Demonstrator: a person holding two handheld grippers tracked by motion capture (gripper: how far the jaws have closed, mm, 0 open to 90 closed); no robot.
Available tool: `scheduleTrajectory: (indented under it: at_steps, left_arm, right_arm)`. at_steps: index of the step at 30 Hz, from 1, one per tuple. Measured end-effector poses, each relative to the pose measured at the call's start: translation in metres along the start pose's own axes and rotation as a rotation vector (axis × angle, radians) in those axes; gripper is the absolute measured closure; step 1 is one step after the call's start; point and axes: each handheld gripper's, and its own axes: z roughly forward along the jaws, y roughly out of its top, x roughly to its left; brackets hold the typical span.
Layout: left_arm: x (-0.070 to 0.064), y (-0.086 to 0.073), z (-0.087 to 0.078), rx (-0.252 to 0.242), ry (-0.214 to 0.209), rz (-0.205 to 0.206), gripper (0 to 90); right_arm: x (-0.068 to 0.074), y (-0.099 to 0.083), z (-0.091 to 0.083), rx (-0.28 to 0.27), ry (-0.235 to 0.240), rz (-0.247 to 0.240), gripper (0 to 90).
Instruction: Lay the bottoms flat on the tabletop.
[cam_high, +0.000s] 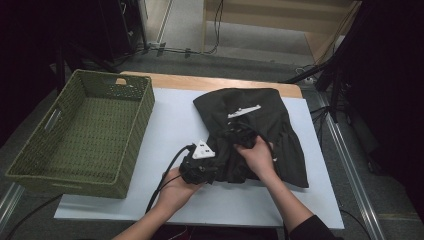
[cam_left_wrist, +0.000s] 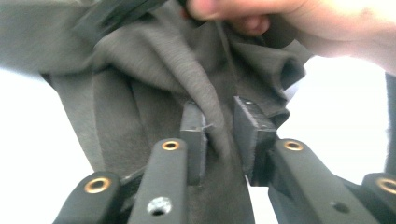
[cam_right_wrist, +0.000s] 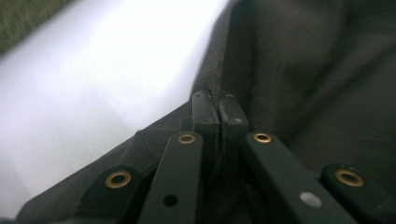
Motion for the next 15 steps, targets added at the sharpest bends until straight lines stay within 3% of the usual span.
scheduleTrajectory:
  at_steps: [5, 10, 15]
  left_arm:
    - [0.009, 0.004, -0.019, -0.071, -0.035, -0.013, 60.8]
    - [0.018, 0.004, -0.022, -0.054, 0.005, -0.014, 59.5]
    - [0.028, 0.002, -0.021, -0.047, 0.009, -0.035, 54.0]
  right_arm:
    - [-0.031, -0.008, -0.033, -0.069, -0.021, 0.079, 86.1]
    - [-0.052, -0.018, -0.052, -0.1, -0.059, 0.127, 86.1]
    - [-0.072, -0.025, -0.069, -0.131, -0.081, 0.179, 86.2]
